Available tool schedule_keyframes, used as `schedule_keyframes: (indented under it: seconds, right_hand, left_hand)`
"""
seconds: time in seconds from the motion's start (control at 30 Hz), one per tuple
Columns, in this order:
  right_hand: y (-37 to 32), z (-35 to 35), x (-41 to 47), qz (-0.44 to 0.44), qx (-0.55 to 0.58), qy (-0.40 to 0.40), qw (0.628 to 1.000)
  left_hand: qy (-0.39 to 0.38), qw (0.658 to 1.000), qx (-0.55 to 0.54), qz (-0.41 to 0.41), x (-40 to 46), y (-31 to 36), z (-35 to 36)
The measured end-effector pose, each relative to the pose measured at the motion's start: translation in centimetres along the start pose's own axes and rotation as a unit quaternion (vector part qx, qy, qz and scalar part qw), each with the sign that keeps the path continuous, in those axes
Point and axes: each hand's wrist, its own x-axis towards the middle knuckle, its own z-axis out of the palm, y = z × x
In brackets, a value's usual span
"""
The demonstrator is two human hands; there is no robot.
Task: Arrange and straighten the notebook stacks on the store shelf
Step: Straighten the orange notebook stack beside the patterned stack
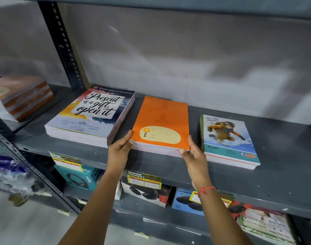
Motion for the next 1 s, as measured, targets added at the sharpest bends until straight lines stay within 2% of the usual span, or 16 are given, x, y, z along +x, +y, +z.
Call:
schedule_keyframes:
  seconds: [0.43, 0.77, 1.0]
  right_hand:
    - [0.1, 0.8, -0.4, -0.015, -0.011, 0.052, 0.998]
    - [-0.2, 0.9, -0.7, -0.025, -0.003, 0.08, 0.997]
    - [0.1, 0.8, -0.7, -0.024, -0.023, 0.074, 0.997]
  left_hand:
    - [0.072, 0.997, -0.034, -0.01, 1.2, -0.6, 0.3]
    - [0.062, 0.998, -0.019, 0.023, 0.8, -0.7, -0.1]
    - [0.005, 1.0, 0.003, 0.02, 0.7, -0.7, -0.7]
